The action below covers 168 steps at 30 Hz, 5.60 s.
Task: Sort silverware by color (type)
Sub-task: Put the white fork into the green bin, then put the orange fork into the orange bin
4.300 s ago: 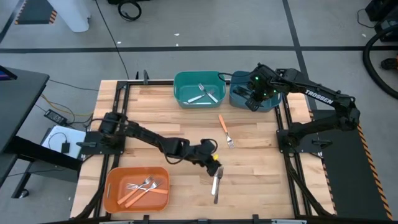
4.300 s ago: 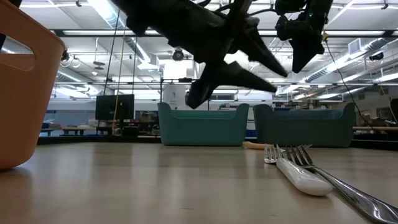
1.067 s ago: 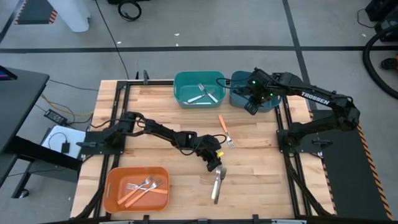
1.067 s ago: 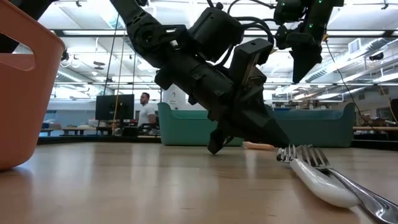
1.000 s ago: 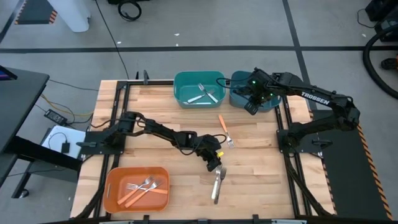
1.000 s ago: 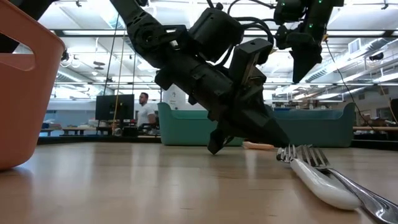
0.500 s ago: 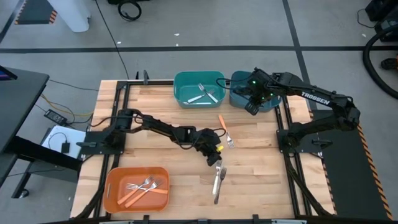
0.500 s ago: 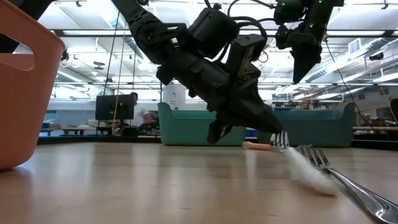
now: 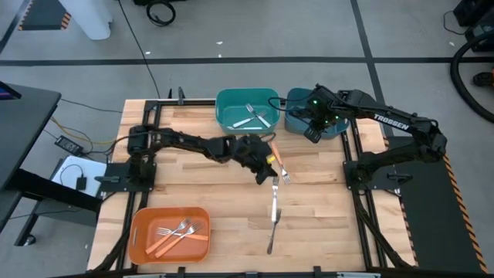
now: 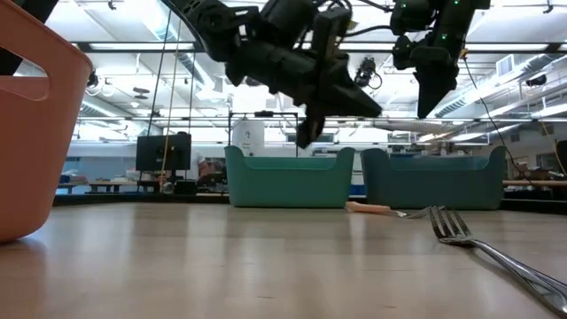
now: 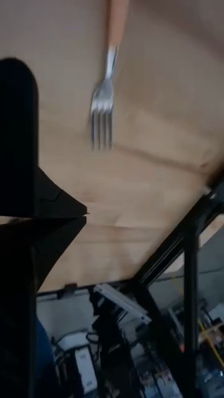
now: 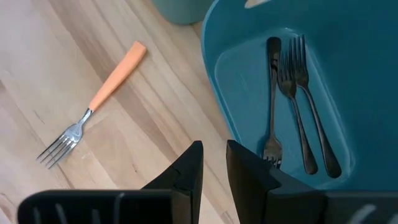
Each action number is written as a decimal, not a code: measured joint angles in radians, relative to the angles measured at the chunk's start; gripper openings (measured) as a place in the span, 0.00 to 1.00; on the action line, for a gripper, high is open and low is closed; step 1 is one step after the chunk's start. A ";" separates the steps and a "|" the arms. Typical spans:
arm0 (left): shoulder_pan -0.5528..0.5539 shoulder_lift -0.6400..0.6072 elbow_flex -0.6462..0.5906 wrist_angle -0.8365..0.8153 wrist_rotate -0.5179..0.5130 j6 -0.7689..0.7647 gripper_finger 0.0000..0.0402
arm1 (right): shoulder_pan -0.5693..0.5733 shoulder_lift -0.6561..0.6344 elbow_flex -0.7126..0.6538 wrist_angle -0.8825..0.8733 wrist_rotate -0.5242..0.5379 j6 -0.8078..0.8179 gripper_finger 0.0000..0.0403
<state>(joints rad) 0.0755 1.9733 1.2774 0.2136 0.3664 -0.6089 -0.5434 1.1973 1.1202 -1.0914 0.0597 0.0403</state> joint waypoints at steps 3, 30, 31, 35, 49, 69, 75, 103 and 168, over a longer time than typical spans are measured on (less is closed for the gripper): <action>0.048 -0.040 0.000 -0.033 0.000 0.033 0.00 | -0.002 0.000 0.000 0.016 0.001 -0.003 0.19; 0.695 -0.157 0.000 -0.028 -0.191 0.076 0.01 | -0.080 0.000 0.000 0.194 0.000 0.200 0.19; 0.699 -0.157 0.000 -0.042 -0.183 0.077 0.01 | -0.083 0.000 0.000 0.194 0.001 0.204 0.19; 0.698 -0.157 0.000 -0.131 -0.169 0.130 0.01 | -0.088 0.000 0.000 0.193 0.001 0.211 0.19; 0.660 -0.156 0.000 -0.170 -0.138 0.253 0.21 | -0.088 0.000 0.000 0.209 0.050 0.284 0.19; 0.555 -0.474 0.001 -0.158 0.251 0.208 0.22 | 0.132 0.061 0.000 0.284 -0.051 0.404 0.24; 0.471 -0.599 0.001 -0.203 0.252 0.207 0.22 | 0.223 0.178 0.000 0.300 -0.050 0.371 0.31; 0.066 -0.658 0.000 -0.668 -0.079 0.209 0.22 | 0.380 0.625 0.000 0.325 -0.057 0.642 0.36; 0.091 -0.548 0.001 -0.259 -0.463 0.115 0.22 | 0.685 0.186 0.064 0.961 0.695 0.098 0.08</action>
<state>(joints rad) 0.1665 1.4250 1.2781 -0.0457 -0.0969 -0.4943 0.1419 1.3831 1.1847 -0.1306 0.7549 0.1383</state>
